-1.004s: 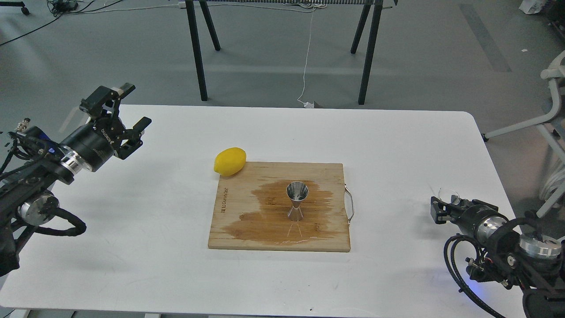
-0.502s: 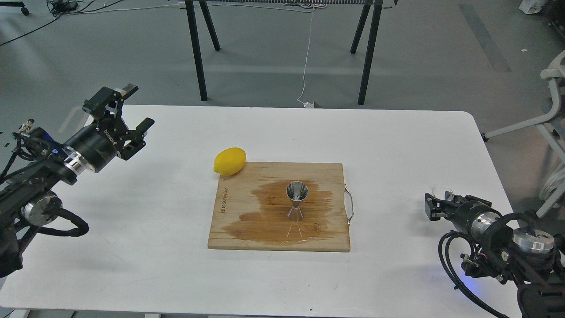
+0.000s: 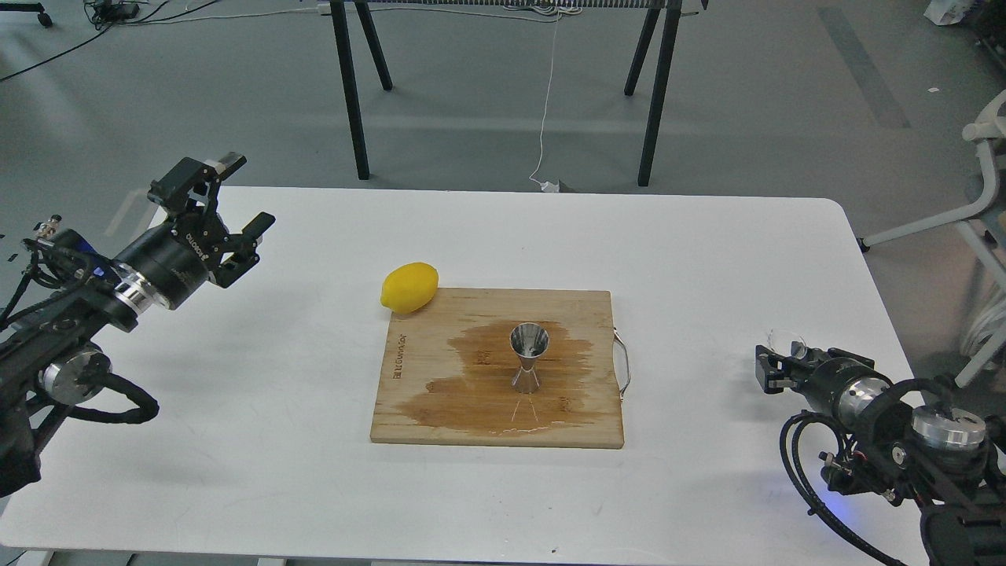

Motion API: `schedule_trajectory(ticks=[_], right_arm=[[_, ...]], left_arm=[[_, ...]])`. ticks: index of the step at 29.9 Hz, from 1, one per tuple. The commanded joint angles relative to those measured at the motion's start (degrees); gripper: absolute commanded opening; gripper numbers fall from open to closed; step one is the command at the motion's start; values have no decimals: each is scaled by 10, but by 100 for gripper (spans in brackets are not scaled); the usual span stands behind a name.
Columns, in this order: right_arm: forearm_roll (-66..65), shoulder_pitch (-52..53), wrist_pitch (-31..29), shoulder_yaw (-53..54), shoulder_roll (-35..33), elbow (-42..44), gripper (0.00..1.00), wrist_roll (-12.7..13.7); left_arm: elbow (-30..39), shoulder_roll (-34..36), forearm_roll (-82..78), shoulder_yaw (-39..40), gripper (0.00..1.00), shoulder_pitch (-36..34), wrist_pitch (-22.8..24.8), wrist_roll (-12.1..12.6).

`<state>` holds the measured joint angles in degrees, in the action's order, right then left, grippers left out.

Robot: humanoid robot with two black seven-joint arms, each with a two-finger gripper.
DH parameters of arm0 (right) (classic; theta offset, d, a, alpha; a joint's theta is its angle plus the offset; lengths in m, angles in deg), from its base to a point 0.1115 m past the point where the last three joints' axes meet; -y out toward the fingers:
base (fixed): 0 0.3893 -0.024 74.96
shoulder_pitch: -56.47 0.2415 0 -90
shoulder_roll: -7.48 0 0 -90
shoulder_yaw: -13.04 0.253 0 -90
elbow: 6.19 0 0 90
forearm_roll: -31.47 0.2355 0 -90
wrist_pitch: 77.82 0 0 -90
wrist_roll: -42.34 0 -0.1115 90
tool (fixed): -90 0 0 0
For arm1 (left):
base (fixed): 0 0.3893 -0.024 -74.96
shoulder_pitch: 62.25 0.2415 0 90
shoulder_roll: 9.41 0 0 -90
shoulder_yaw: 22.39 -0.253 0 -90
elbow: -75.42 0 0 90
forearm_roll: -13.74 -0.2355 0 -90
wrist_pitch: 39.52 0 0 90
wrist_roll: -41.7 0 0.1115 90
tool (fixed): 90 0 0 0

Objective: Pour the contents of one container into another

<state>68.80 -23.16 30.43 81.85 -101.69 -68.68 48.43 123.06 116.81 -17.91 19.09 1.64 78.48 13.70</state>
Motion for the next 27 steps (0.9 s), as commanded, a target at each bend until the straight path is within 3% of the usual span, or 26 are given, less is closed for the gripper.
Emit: schedule_trajectory(ticks=[1,4,6,8,11,13,16,21,23,25,27], right_arm=[[-1,0,-1,1,1,-2,95,0],[0,0,-1,1,1,-4,91,-2],[-3,-1,-1,-1,0,-5,68,-3],[-17,-2,-6,-1,-1,-9,26,-3],[-45,-2,-4,-1,0,-11,7,-3],[-48,-2,-4,-1,0,-11,1,-3],[-49,-2,-4,-1,0,-11,1,-3],[-50,-2,-7,-1,0,-11,40,-5],[-50,-3,-8,-1,0,-11,44,-5],[-50,-4,-8,-1,0,-11,56,-5],[-50,-4,-9,-1,0,-11,58,-6]], left_arm=[[0,0,0,0,99,0,0,0],[0,0,0,0,99,0,0,0],[0,0,0,0,99,0,0,0],[0,0,0,0,99,0,0,0],[0,0,0,0,99,0,0,0],[0,0,0,0,99,0,0,0],[0,0,0,0,99,0,0,0],[0,0,0,0,99,0,0,0],[0,0,0,0,99,0,0,0],[0,0,0,0,99,0,0,0],[0,0,0,0,99,0,0,0]])
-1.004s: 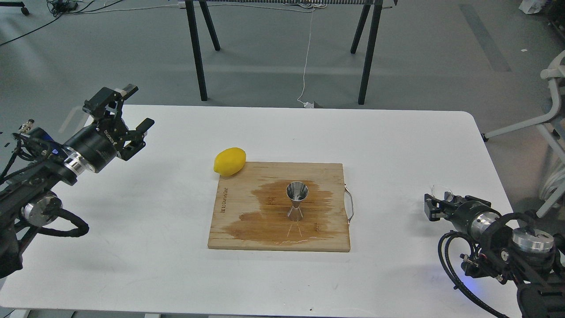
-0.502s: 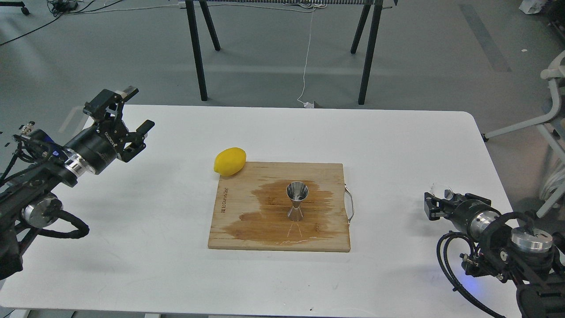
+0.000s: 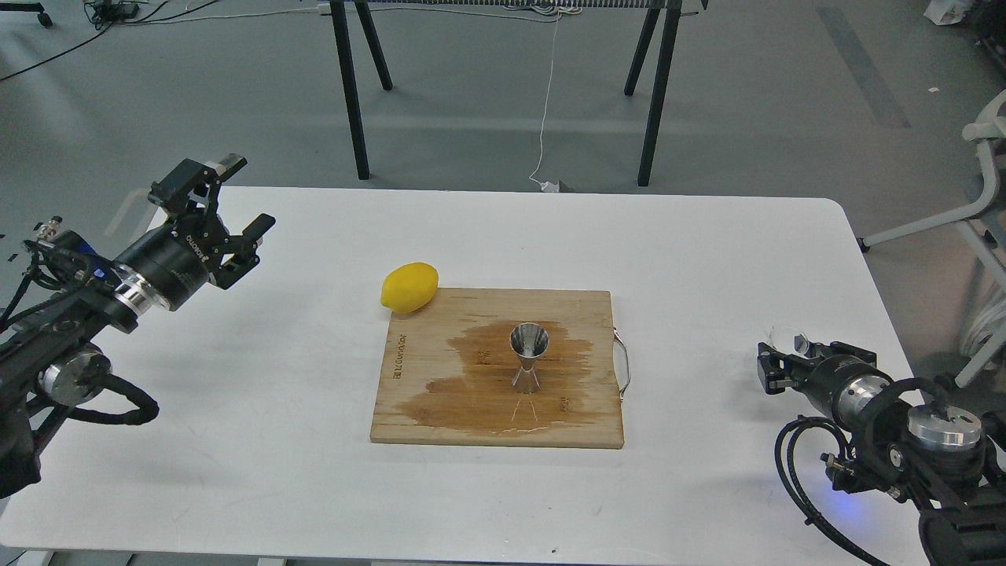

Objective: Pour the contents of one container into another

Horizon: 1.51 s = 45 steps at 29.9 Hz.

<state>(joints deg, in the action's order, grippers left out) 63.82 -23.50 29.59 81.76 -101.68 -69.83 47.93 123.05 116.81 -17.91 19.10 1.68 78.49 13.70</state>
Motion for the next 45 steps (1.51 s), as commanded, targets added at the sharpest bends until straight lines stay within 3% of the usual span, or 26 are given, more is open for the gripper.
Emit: schedule_trajectory(ticks=[1,6,12,24,34,45], right_arm=[[0,-1,-1,0,0,1,59,-1],[0,-1,-1,0,0,2,68,-1],[0,-2,-2,0,0,1,96,-1],[0,-3,-2,2,1,0,98,-2],[0,-4,-2,1,1,0,92,-1],[0,-3,-3,1,1,-3,94,-1]], left_arm=[[0,0,0,0,99,0,0,0],[0,1,0,0,99,0,0,0],[0,0,0,0,99,0,0,0],[0,0,0,0,99,0,0,0],[0,0,0,0,99,0,0,0],[0,0,0,0,99,0,0,0]])
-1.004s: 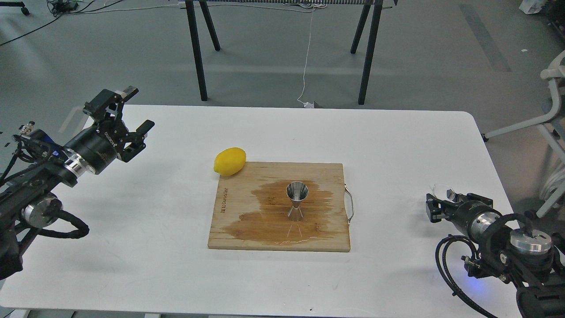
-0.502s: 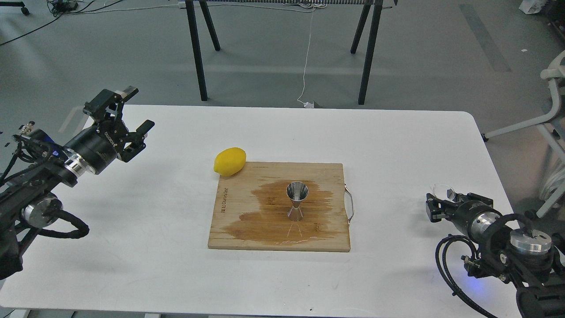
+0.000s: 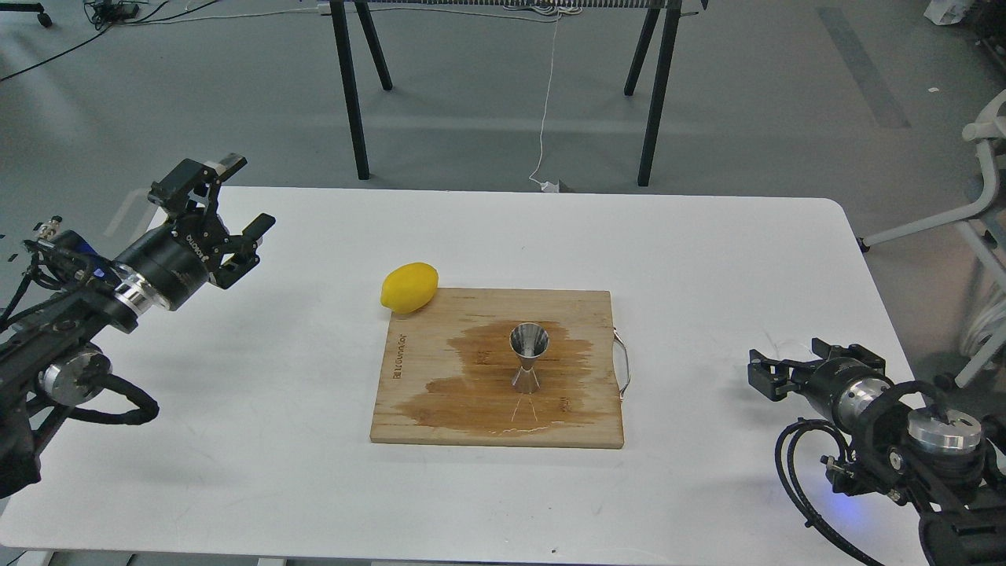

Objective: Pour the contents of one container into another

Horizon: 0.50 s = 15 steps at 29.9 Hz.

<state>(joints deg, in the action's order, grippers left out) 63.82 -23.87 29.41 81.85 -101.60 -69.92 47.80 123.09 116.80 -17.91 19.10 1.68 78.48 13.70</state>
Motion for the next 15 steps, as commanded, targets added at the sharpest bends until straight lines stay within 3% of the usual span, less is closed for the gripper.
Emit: schedule_trajectory(ticks=[1,15], right_arm=[[0,1,-1,1,0,-6,94,0],[-2,24,-14,21,-15,-97,98,1]], left_arm=[[0,0,0,0,99,0,0,0],[0,0,0,0,99,0,0,0]])
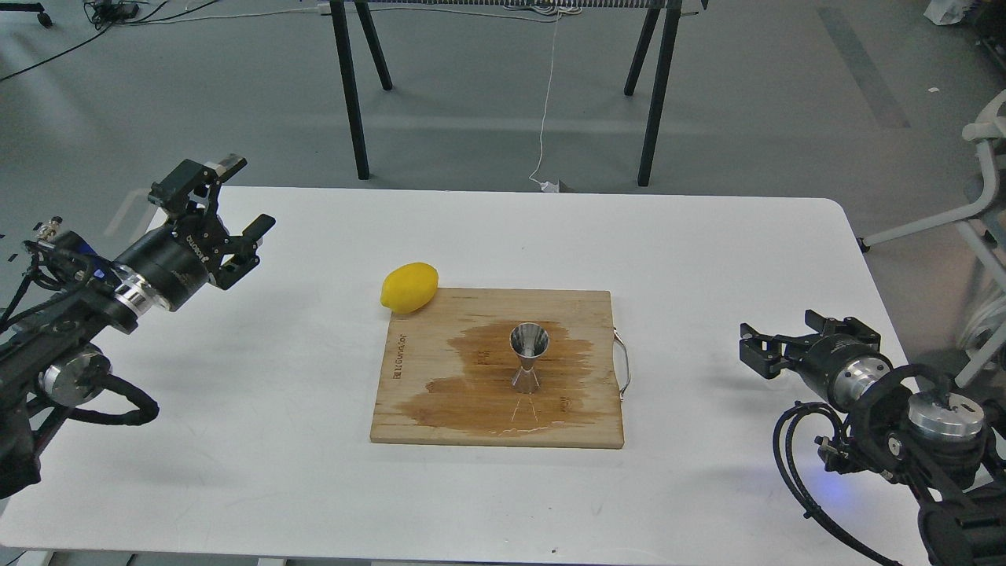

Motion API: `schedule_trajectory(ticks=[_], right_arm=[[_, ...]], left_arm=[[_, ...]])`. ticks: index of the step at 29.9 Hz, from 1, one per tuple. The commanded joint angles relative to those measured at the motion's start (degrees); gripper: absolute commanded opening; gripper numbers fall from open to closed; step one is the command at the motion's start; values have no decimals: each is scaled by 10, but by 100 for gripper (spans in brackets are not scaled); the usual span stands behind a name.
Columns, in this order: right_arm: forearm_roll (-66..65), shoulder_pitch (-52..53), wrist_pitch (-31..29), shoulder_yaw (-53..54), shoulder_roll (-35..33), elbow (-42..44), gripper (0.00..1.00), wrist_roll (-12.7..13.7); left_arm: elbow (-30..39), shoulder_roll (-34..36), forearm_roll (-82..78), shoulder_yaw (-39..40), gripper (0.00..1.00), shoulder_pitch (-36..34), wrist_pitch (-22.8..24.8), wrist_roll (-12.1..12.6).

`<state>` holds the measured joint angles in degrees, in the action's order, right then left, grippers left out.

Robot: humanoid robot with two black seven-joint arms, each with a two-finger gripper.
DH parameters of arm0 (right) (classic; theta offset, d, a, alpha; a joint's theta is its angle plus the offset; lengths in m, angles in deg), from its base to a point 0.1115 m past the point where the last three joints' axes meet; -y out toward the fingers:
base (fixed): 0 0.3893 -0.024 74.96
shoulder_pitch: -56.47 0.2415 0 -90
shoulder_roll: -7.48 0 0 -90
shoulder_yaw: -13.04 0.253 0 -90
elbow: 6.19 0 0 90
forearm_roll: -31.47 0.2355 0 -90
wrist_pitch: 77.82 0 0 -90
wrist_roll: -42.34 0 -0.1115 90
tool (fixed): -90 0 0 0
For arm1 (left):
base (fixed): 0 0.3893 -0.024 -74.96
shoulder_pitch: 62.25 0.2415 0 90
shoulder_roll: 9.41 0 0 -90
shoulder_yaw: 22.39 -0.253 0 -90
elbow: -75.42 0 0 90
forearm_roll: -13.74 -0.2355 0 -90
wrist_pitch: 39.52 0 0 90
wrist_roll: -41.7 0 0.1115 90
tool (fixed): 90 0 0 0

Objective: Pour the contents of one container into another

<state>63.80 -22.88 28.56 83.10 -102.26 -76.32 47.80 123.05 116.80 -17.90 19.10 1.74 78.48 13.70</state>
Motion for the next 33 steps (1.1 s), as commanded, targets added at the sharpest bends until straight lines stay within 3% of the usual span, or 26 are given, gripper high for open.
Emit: schedule_trajectory(ticks=[1,5,12,17,33], right_arm=[[-2,20,-19,15,-17,-47,98,1],[-30,67,-148,4,-86,-66,98,1],[-104,166,-444,-130,-201,-11,98,-1],[-104,169,-444,-152,-200,83,98,0],[-104,169,-444,-153,-167,111,98,-1]], left_arm=[[0,0,0,0,99,-1,0,0],[2,-1,3,4,99,-1,0,0],[5,1,7,13,99,3,0,0],[7,1,22,37,99,3,0,0],[8,4,32,41,99,2,0,0]])
